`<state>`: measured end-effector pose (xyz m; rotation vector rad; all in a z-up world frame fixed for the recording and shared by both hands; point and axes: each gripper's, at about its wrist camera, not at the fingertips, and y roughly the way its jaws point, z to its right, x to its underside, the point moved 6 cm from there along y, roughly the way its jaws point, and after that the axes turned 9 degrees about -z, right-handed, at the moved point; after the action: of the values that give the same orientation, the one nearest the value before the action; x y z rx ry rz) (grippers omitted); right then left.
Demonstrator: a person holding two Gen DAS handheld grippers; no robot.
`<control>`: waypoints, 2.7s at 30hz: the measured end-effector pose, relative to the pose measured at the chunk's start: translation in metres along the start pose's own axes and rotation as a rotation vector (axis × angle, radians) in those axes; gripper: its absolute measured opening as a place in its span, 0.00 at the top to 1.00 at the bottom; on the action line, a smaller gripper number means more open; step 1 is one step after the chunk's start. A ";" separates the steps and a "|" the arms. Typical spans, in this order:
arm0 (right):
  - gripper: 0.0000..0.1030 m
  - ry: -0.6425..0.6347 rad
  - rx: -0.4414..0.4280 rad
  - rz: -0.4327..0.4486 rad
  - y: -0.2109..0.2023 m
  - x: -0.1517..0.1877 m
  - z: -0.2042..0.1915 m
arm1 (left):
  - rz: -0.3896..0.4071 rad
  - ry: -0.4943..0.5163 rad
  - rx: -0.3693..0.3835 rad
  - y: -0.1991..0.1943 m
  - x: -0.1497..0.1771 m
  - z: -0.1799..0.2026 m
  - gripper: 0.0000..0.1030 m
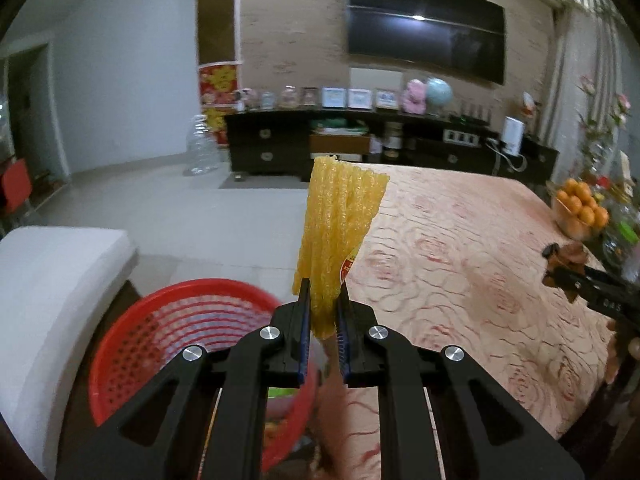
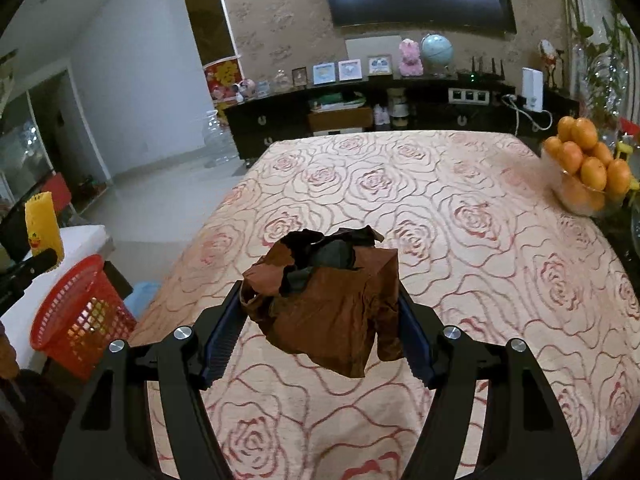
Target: Collect trash
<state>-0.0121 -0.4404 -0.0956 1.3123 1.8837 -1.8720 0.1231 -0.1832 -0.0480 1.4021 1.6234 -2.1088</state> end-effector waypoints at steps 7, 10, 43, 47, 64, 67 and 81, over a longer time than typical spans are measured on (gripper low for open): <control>0.34 -0.043 -0.029 -0.006 0.006 -0.002 -0.035 | 0.006 -0.067 -0.079 -0.002 0.008 -0.044 0.90; 0.34 -0.057 -0.059 -0.025 0.012 -0.002 -0.055 | -0.003 -0.085 -0.097 -0.001 0.012 -0.058 0.90; 0.34 -0.280 -0.305 -0.067 0.025 -0.023 -0.256 | -0.052 -0.241 -0.202 0.000 0.047 -0.134 0.31; 0.34 -0.293 -0.322 -0.080 0.029 -0.024 -0.268 | 0.012 -0.286 -0.255 -0.018 0.046 -0.146 0.26; 0.20 -0.355 -0.419 -0.188 0.059 0.000 -0.332 | 0.133 -0.426 -0.378 -0.057 0.045 -0.189 0.20; 0.17 -0.358 -0.426 -0.177 0.056 0.001 -0.332 | 0.137 -0.435 -0.379 -0.059 0.046 -0.191 0.20; 0.09 -0.341 -0.388 -0.096 0.030 0.000 -0.303 | 0.132 -0.422 -0.385 -0.057 0.045 -0.187 0.16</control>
<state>0.1418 -0.1799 -0.0590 0.7429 2.0120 -1.5406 0.1721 0.0106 -0.0390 0.8506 1.5964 -1.7429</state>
